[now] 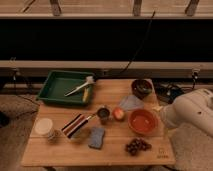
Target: Place sponge in purple bowl
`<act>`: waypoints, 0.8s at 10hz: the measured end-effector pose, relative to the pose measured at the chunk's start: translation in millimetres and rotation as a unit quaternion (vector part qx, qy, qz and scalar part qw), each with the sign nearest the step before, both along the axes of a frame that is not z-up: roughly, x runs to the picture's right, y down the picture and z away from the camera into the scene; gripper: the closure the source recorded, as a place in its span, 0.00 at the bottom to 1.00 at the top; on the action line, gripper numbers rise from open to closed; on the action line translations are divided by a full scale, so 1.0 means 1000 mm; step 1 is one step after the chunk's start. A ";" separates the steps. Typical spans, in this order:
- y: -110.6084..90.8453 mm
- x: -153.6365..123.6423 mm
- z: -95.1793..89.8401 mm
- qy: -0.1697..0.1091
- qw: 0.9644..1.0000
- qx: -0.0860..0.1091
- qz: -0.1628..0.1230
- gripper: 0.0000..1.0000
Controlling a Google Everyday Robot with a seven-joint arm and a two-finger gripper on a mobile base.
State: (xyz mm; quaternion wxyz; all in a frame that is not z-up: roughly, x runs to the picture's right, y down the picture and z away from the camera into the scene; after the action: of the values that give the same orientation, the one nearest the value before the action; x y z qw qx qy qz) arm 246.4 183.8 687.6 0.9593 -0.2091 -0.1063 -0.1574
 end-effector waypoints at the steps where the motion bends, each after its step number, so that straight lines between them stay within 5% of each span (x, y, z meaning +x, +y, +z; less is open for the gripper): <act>1: 0.007 -0.017 -0.002 -0.013 1.000 0.016 -0.015 0.20; 5: 0.022 -0.073 -0.005 -0.056 0.993 0.071 -0.074 0.20; 8: 0.040 -0.101 0.008 -0.074 0.986 0.086 -0.120 0.20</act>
State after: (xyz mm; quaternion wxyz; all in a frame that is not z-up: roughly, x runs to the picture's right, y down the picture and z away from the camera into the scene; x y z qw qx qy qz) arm 145.3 223.4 695.6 0.9373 -0.1249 -0.1374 -0.2949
